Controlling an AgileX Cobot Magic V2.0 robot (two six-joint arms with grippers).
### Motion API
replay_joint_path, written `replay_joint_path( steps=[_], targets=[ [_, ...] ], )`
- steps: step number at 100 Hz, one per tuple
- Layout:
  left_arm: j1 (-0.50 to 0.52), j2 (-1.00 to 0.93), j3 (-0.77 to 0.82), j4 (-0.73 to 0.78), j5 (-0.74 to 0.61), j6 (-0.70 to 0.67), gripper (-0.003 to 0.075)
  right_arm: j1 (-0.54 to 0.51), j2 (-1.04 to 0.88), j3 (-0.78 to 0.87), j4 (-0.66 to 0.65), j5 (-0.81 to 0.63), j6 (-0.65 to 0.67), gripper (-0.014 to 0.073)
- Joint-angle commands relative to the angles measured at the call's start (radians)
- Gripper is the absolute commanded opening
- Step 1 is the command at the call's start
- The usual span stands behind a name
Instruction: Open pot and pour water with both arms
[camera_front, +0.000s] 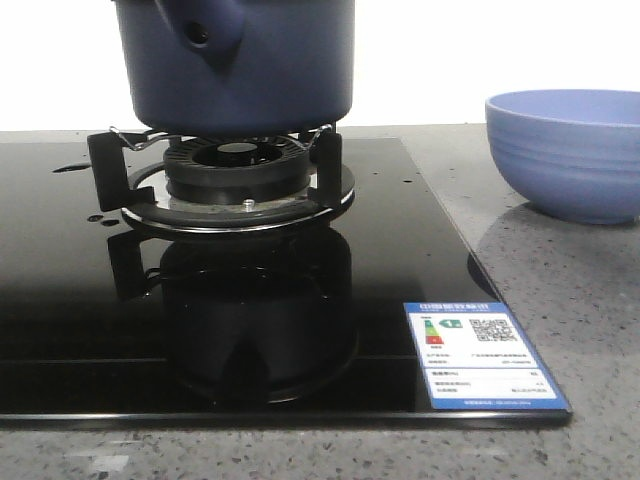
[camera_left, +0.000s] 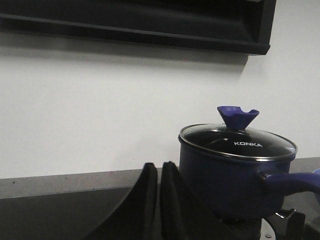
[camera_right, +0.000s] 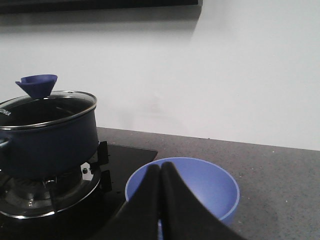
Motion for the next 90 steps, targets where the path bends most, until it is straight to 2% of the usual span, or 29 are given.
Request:
replay_joint_path(
  steps=[1, 67, 82, 90],
  targets=[
    [0.000, 0.010, -0.018, -0.023, 0.006, -0.011, -0.0020, 0.002, 0.010, -0.023, 0.006, -0.089, -0.013, -0.0064],
    [0.000, 0.010, -0.018, -0.023, 0.006, -0.009, -0.0020, 0.002, 0.010, -0.023, 0.006, -0.089, -0.013, -0.0064],
    [0.000, 0.010, -0.020, -0.023, -0.122, -0.008, -0.0020, 0.002, 0.010, -0.023, 0.006, -0.089, -0.013, -0.0064],
    [0.000, 0.010, -0.018, -0.023, -0.147, -0.008, -0.0020, 0.002, 0.010, -0.023, 0.006, -0.089, -0.013, -0.0064]
  ],
)
